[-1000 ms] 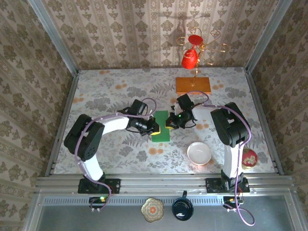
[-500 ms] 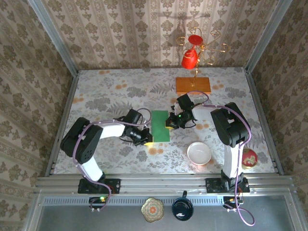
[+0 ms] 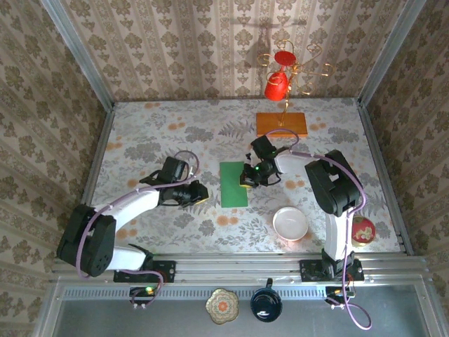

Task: Fold a paper plane with a square sheet of paper (pick it up from the middle)
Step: First fold the square sheet of paper in half at the center of the table, then fold the triangle a second time at the center of the table.

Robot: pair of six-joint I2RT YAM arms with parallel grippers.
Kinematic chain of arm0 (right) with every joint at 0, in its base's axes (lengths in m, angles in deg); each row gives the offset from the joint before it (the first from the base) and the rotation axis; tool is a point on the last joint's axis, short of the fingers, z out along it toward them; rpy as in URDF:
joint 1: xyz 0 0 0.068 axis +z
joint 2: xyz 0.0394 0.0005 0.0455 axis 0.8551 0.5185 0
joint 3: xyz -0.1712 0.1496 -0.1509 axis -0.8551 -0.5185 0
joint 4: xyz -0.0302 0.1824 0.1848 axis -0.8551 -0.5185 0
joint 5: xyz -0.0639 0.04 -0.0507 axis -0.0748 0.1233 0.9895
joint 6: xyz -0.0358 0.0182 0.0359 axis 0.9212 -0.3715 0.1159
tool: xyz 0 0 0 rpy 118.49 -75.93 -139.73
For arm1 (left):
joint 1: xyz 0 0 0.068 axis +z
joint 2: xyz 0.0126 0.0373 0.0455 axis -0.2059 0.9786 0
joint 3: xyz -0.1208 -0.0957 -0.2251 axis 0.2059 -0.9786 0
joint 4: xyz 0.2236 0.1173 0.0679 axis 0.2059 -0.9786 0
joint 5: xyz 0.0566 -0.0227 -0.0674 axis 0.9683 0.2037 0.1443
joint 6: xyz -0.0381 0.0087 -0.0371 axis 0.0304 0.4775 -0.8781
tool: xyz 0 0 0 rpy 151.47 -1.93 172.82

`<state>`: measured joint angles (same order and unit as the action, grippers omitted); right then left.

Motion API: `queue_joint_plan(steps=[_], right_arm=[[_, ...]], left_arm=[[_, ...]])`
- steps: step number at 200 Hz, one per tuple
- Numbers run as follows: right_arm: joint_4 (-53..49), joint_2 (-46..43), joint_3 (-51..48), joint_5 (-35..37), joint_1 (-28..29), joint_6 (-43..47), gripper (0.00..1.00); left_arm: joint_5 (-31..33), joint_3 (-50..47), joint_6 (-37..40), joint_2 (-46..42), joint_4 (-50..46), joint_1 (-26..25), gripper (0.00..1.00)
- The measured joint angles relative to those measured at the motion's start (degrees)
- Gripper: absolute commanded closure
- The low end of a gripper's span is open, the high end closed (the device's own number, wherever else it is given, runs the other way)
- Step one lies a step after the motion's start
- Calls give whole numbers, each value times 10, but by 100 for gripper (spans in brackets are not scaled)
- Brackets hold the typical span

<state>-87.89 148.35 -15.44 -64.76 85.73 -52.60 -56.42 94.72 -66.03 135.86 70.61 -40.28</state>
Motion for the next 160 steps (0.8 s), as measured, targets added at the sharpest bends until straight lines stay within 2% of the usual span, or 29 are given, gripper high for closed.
queue_joint_plan(steps=[13,32,50,73,104,160], right_arm=[[-2,0,8,3,5,-7,85],[1,-19,2,12,9,-19,73],[7,-71,-29,26,9,-38,64],[18,-160,-85,51,6,-59,58],[35,-234,-166,84,3,-96,55],[58,-238,-223,85,3,-151,54]], left_arm=[[1,3,-10,8,19,0,71],[1,24,-23,37,43,-1,63],[-2,59,-23,73,57,-5,61],[-17,109,-20,122,73,-12,61],[-41,171,-1,200,85,-22,60],[-49,212,25,295,83,-21,61]])
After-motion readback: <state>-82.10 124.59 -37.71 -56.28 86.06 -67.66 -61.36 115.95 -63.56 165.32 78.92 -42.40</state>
